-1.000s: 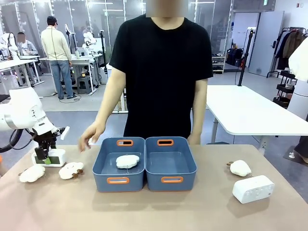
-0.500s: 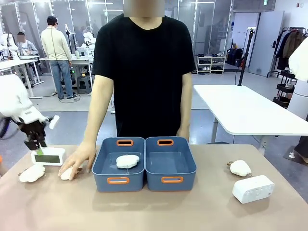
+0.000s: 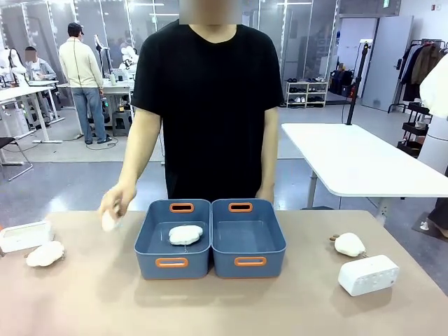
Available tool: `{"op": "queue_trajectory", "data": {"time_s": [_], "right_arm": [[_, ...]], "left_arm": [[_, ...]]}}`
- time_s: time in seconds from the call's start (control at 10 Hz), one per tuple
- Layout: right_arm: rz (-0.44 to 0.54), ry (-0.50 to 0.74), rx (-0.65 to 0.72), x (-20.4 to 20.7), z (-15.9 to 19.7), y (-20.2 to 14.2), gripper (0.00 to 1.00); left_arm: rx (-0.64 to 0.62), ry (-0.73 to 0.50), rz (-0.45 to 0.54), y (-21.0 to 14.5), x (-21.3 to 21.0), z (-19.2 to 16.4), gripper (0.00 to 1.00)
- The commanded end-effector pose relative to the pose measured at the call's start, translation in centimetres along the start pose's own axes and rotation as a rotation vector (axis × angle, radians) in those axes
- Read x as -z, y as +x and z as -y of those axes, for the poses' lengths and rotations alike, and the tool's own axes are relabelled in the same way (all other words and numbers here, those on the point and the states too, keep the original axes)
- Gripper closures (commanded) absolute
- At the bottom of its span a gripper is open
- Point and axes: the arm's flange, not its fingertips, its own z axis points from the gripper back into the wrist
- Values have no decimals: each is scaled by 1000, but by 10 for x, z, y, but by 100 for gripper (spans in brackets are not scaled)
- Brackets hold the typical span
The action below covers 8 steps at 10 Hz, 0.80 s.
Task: Sort the digital clocks into the basket.
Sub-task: Pick up the Digital clock from the table and place it into the empty Plastic storage basket.
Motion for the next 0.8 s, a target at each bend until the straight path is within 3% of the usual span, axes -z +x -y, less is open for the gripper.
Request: {"op": "queue_trajectory", "data": {"time_s": [0.0,0.4,0.7], "right_arm": [[2,12,-8,-1,-1,0,0],[2,12,-8,-1,-1,0,0],[2,12,-8,-1,-1,0,0]], "left_arm": [[-21,-50,154,-13,13,-1,99],[-144,8,257,-42,-10,6,99],[-167,-19,238,-42,2,7,99]]}}
